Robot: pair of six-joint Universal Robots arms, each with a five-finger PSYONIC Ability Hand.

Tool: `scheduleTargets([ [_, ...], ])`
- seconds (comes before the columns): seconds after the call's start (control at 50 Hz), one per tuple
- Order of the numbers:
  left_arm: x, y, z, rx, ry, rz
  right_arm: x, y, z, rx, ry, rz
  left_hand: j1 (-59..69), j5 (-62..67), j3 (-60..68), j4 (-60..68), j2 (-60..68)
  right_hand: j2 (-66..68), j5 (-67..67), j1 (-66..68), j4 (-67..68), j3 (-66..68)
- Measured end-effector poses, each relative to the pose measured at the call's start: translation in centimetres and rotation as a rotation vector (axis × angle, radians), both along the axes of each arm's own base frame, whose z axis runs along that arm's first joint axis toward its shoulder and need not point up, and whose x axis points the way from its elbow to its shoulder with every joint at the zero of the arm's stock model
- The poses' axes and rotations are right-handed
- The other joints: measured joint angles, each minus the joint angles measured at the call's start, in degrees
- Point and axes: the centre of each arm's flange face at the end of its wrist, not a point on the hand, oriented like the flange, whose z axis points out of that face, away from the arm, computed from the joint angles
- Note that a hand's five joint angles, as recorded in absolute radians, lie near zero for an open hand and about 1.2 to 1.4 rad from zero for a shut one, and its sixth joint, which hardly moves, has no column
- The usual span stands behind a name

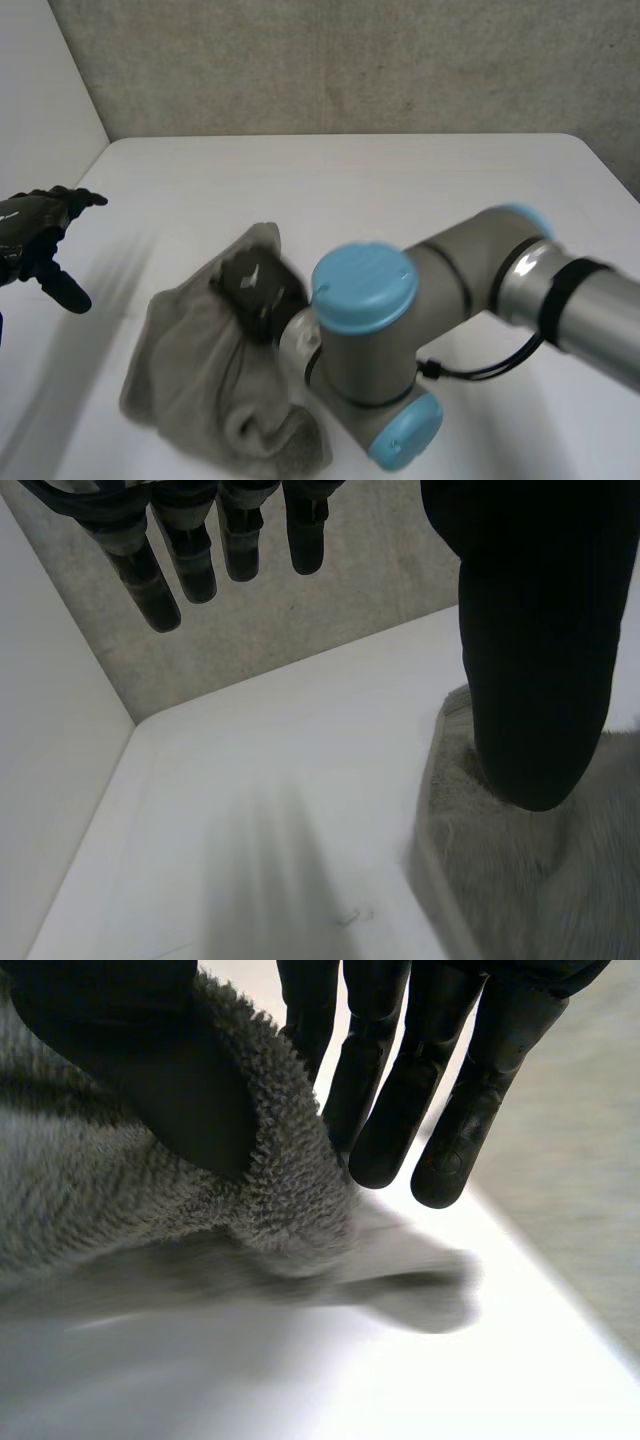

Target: Fold the laundry

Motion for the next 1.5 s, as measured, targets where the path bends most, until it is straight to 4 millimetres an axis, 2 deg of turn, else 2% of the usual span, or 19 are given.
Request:
scheduleTargets([
  [0.08,-0.1,0.0,0.0,-0.001,0.000,-0.004,-1.1,-2.3,3.5,-0.075,-0.065,-0.120,0.0,0.0,-0.1,-0.1,-0.1,0.0,0.4,0.0,0.0,0.2],
  [0.12,-0.1,0.0,0.1,-0.005,0.000,-0.007,-3.0,-4.2,6.3,-0.121,-0.101,-0.220,0.0,0.0,-0.1,-0.1,-0.1,0.0,0.7,0.0,0.0,0.2],
  [0.2,-0.3,0.0,0.3,-0.013,0.000,-0.015,-6.9,-6.2,9.3,-0.166,-0.097,-0.342,0.0,0.0,-0.3,-0.2,-0.3,0.0,1.0,0.0,0.0,0.2],
  [0.3,-0.7,0.2,0.4,-0.023,-0.001,-0.031,-9.8,-6.5,9.9,-0.161,-0.029,-0.403,0.0,0.0,-0.3,-0.3,-0.3,0.0,1.2,0.0,0.0,0.2],
  [0.42,-1.9,0.7,0.3,-0.038,0.001,-0.076,-13.5,-3.8,5.9,0.018,0.232,-0.403,0.0,0.0,-0.3,-0.3,-0.4,0.0,1.5,0.0,0.0,0.2],
  [0.46,-2.4,1.1,0.3,-0.041,0.002,-0.098,-14.7,0.0,2.9,0.167,0.397,-0.322,0.0,0.0,-0.3,-0.3,-0.4,0.0,1.6,0.0,0.0,0.2],
  [0.5,-2.5,1.1,0.2,-0.041,0.003,-0.101,-14.8,0.6,2.5,0.186,0.417,-0.306,0.0,0.0,-0.3,-0.3,-0.4,0.0,1.6,0.0,0.0,0.2],
  [0.52,-2.7,1.3,0.2,-0.041,0.003,-0.111,-15.0,2.7,1.6,0.245,0.473,-0.244,0.0,0.0,-0.3,-0.3,-0.4,-2.0,0.3,-0.7,-2.0,-1.6],
  [0.56,-2.8,1.3,0.2,-0.041,0.003,-0.114,-15.1,3.2,1.4,0.257,0.483,-0.228,0.0,0.0,-0.3,-0.3,-0.4,-2.0,0.3,-0.7,-2.0,-1.6],
  [0.6,-3.2,1.6,0.2,-0.043,0.004,-0.132,-15.0,4.8,1.6,0.275,0.487,-0.178,0.0,0.0,-0.3,-0.3,-0.4,-19.5,-14.6,-13.6,-19.7,-20.0],
  [0.64,-3.5,1.8,0.3,-0.045,0.005,-0.144,-14.9,5.1,2.2,0.266,0.470,-0.167,0.0,0.0,-0.3,-0.3,-0.4,-19.5,-14.6,-13.6,-19.7,-20.0],
  [0.66,-4.0,2.0,0.3,-0.051,0.008,-0.165,-14.8,5.3,3.0,0.247,0.441,-0.161,0.0,0.0,-0.3,-0.3,-0.4,-36.3,-34.1,-28.3,-38.4,-37.6],
  [0.68,-4.3,2.2,0.4,-0.056,0.012,-0.178,-14.8,5.2,3.6,0.231,0.417,-0.162,0.0,0.0,-0.3,-0.3,-0.4,-37.7,-35.7,-29.4,-39.8,-39.0],
  [0.8,-6.4,2.7,0.7,-0.093,0.051,-0.256,-15.0,3.1,6.8,0.141,0.278,-0.235,0.0,0.0,-0.3,-0.3,-0.4,-40.7,-39.2,-32.2,-43.0,-41.9],
  [0.88,-8.7,2.4,0.3,-0.095,0.101,-0.325,-16.4,-0.3,9.5,0.087,0.137,-0.363,0.0,0.0,-0.3,-0.3,-0.4,-43.7,-42.5,-35.0,-46.4,-45.0],
  [1.02,-12.5,1.1,-1.9,-0.020,0.132,-0.417,-18.6,-4.3,10.9,0.104,0.023,-0.501,0.0,0.0,-0.3,-0.3,-0.4,-51.4,-50.4,-41.4,-53.7,-54.1],
  [1.14,-15.5,-0.6,-4.3,0.031,0.127,-0.475,-19.9,-7.2,9.6,0.186,-0.005,-0.562,0.0,0.0,-0.3,-0.2,-0.2,-51.4,-50.6,-41.4,-53.7,-54.1],
  [1.28,-18.4,-2.2,-6.0,0.044,0.124,-0.532,-20.6,-9.6,5.7,0.371,-0.017,-0.625,0.0,0.0,-0.2,-0.2,-0.2,-51.4,-50.6,-41.4,-53.7,-54.1],
  [1.5,-21.4,-3.2,-9.4,0.152,0.120,-0.644,-20.4,-9.9,1.4,0.600,-0.055,-0.664,0.0,0.0,-0.2,-0.2,-0.2,-51.4,-50.6,-41.4,-53.7,-54.1],
])
